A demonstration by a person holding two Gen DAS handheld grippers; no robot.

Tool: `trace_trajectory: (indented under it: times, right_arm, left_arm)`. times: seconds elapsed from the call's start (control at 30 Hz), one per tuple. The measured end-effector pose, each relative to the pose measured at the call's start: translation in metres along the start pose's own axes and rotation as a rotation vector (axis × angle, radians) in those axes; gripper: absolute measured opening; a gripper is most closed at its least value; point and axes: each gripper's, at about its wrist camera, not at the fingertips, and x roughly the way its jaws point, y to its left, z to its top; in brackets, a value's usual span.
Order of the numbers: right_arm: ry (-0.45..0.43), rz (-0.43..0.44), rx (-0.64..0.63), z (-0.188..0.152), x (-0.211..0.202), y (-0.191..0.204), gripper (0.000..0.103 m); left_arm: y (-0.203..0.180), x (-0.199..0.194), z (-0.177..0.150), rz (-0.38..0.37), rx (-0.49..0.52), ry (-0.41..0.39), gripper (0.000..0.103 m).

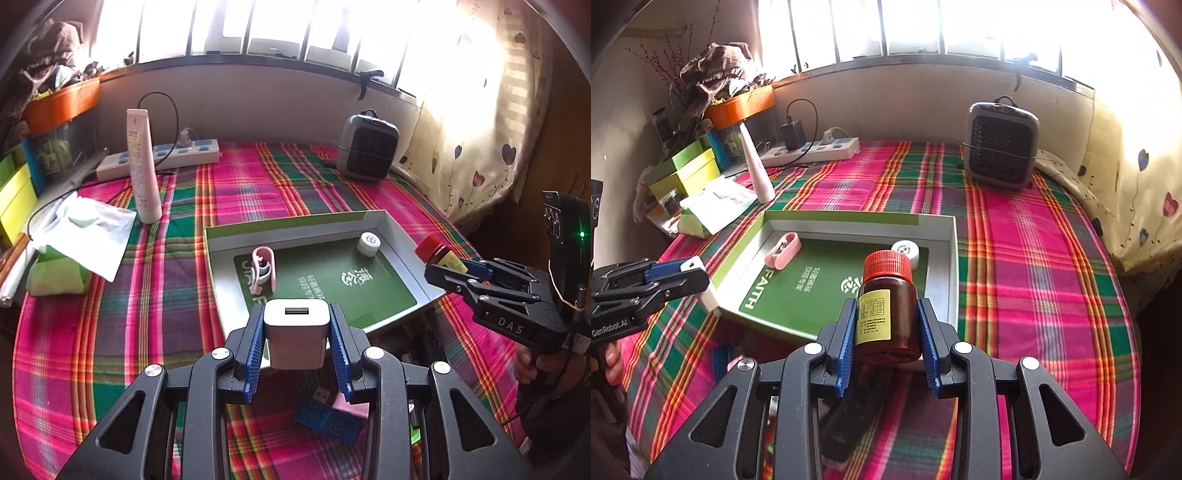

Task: Organize rigid objects
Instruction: 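Carry the charger with the left gripper into the green box while the right carries the bottle there, then lower the charger and bottle onto the box floor and open both grippers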

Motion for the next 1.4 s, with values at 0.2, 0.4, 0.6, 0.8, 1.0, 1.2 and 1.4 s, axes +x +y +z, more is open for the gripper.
trace_trajectory:
  times: [0.2,0.4,0.6,0.8,1.0,1.2,1.4]
  right_arm:
    - [0.024,0.018,-0.012,0.011,0.017,0.005,0.033]
    - [0.062,0.028,-0.043,0.02,0.04,0.014,0.033]
    - [0.103,0.042,-0.051,0.025,0.062,0.021,0.033]
    - [0.128,0.038,-0.055,0.031,0.077,0.022,0.033]
    - [0.145,0.037,-0.052,0.034,0.09,0.021,0.033]
    - [0.154,0.03,-0.053,0.036,0.096,0.021,0.033]
    - [0.161,0.022,-0.056,0.037,0.102,0.022,0.033]
  left_arm:
    - [-0.002,0.014,0.008,-0.006,0.011,0.019,0.032]
    - [0.0,0.027,0.012,-0.005,0.009,0.043,0.032]
    - [0.003,0.043,0.013,-0.003,0.005,0.075,0.032]
    - [0.007,0.055,0.013,0.004,0.004,0.095,0.032]
    - [0.011,0.063,0.014,0.006,-0.004,0.108,0.032]
    - [0.013,0.069,0.014,0.019,-0.004,0.114,0.032]
    - [0.016,0.074,0.015,0.038,-0.009,0.119,0.032]
